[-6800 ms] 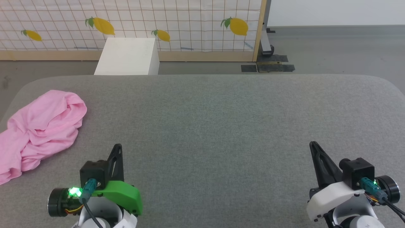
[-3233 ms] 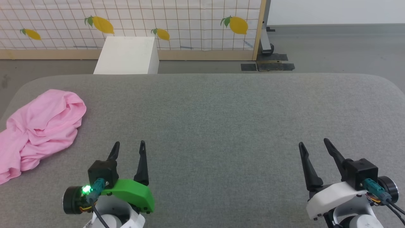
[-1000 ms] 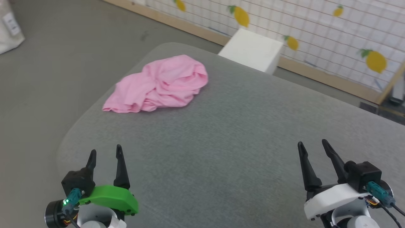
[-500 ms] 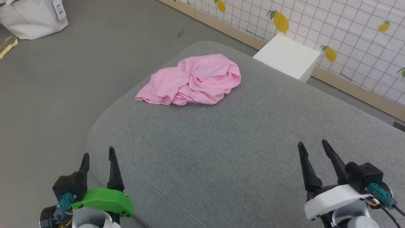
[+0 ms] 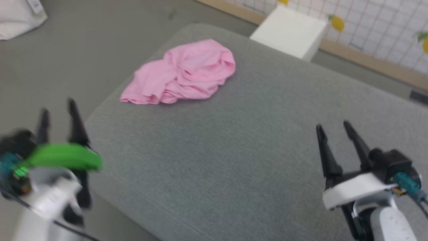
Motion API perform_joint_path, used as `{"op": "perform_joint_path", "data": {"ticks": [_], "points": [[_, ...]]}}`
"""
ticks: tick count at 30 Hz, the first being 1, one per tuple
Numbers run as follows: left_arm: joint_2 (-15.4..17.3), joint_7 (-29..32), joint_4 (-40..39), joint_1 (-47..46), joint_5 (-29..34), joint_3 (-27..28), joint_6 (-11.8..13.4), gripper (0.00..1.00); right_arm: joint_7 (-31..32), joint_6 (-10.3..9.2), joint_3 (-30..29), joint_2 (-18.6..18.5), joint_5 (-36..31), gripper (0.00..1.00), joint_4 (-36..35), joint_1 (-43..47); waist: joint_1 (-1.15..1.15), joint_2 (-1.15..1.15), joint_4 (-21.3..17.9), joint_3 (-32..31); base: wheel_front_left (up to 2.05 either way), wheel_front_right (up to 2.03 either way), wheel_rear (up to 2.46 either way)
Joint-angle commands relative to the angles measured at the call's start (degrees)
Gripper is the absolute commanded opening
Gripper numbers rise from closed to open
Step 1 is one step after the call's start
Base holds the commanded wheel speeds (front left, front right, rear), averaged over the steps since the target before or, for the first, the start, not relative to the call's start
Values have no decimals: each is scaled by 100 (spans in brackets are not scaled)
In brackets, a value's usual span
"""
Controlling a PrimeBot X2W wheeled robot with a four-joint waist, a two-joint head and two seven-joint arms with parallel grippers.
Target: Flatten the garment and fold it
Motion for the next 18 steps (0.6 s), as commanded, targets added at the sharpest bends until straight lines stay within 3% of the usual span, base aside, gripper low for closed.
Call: {"op": "perform_joint_path", "data": {"ticks": [1,11,14,18], "points": [[102,95,47,-310,-118,109,-38,100,35,-9,-18,-7,-39,100,-83,-143,0,0,-907,1012,0,0,0],[912,1294,956,-2180,-1177,972,-201,100,47,-9,-36,-7,-223,100,-355,-773,0,0,-2103,2674,0,0,0],[1202,1862,1340,-2532,-1364,1059,-121,100,-48,-9,16,-7,-159,100,-334,-988,0,0,-2384,3003,0,0,0],[1262,2555,1689,-2807,-1825,1312,154,100,-207,-9,117,-7,-84,100,-256,-1169,0,0,-2689,3274,0,0,0]]}}
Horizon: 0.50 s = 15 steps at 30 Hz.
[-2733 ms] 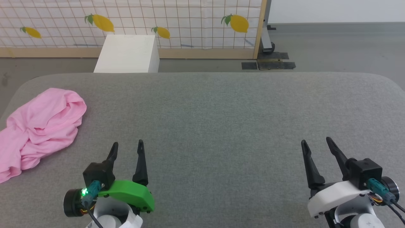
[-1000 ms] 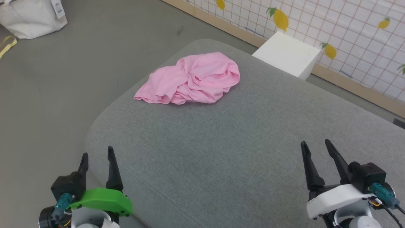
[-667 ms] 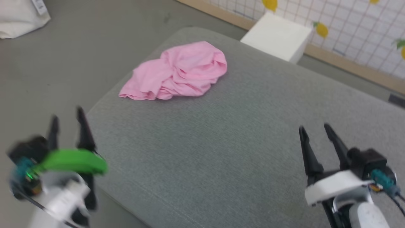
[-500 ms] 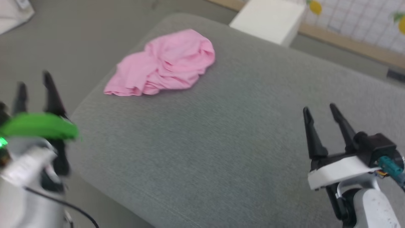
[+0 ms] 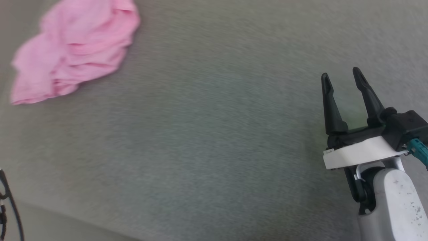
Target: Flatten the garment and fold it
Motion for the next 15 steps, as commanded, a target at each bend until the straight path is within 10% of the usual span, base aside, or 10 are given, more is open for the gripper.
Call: {"op": "perform_joint_path", "data": {"ticks": [1,14,15], "points": [[80,232,102,-29,-49,3,114,100,-90,-8,33,-8,65,100,45,-91,-2,0,-1220,1177,0,0,0],[320,2312,103,977,-457,2,1296,100,-400,-8,181,-8,177,100,416,-185,-2,0,-1620,1135,0,0,0],[310,2487,59,1059,-544,-6,1281,57,-411,-8,195,-8,187,100,444,-184,-2,0,-1616,1078,0,0,0]]}}
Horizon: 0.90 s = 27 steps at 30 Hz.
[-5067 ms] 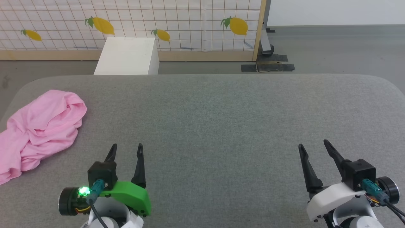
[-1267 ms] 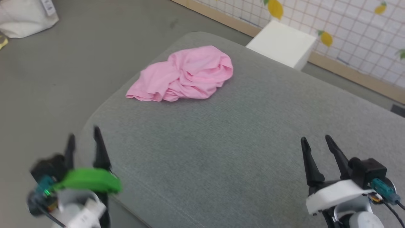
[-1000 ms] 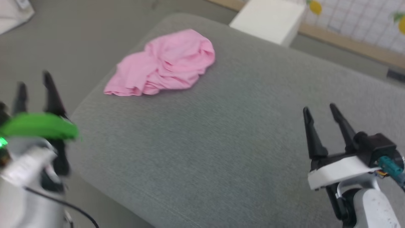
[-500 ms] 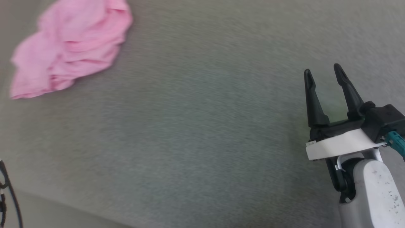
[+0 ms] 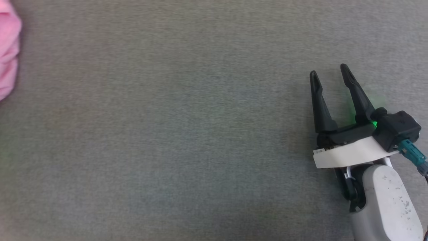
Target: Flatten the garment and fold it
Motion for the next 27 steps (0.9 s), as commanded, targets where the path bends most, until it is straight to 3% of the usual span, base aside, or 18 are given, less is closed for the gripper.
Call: {"op": "perform_joint_path", "data": {"ticks": [1,2,5,8,12,18,21,27], "points": [[-252,273,47,271,-219,-138,-18,42,-19,-10,-7,-23,44,100,132,-17,0,0,-204,39,0,0,0],[-237,301,-30,343,-231,-130,-33,0,-29,-10,1,-23,52,100,153,-19,0,0,-193,-26,0,0,0],[-121,-5,-231,490,-72,-77,-158,0,-61,-10,21,-23,72,100,217,-1,0,0,-161,-273,0,0,0],[-58,-1010,-327,467,271,141,-325,0,-79,-10,27,-23,87,100,326,75,0,0,-119,-637,0,0,0],[82,-2461,-144,303,798,244,-743,0,-101,-10,-27,-23,77,100,470,227,0,0,-54,-1238,0,0,0],[233,-4057,-200,-11,1576,-146,-1313,0,-93,-10,-234,-23,-25,100,615,614,0,0,16,-2159,0,0,0],[183,-4496,-320,-253,1844,-522,-1600,0,-31,-10,-368,-23,-93,100,630,872,0,0,25,-2530,0,0,0],[-145,-4766,-666,-785,2157,-1360,-2044,0,146,-10,-549,-23,-158,100,486,1313,0,0,-86,-3020,0,0,0]]}}
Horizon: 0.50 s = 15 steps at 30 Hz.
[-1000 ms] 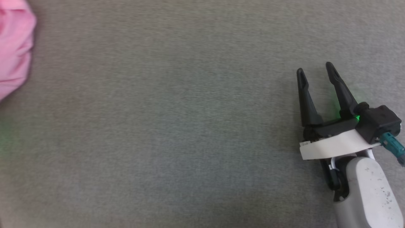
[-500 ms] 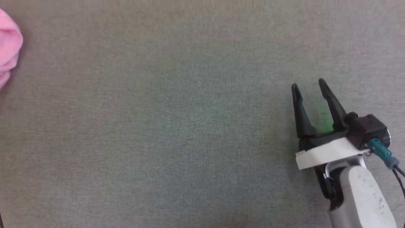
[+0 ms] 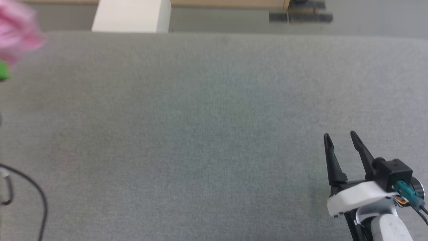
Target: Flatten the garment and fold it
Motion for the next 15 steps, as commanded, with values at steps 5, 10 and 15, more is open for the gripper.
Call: {"op": "perform_joint_path", "data": {"ticks": [5,10,15], "points": [[-586,142,-429,-400,206,-814,-254,0,150,-9,-68,-6,-42,100,-171,277,0,0,-195,-924,0,0,0],[-1270,498,-606,-424,36,-1528,-450,0,316,-9,-43,-6,-85,100,-335,439,0,0,-437,-1046,0,0,0],[-1935,790,-383,-136,-280,-2081,-573,0,477,-9,-16,-6,-225,100,-471,526,0,0,-692,-1032,0,0,0]]}}
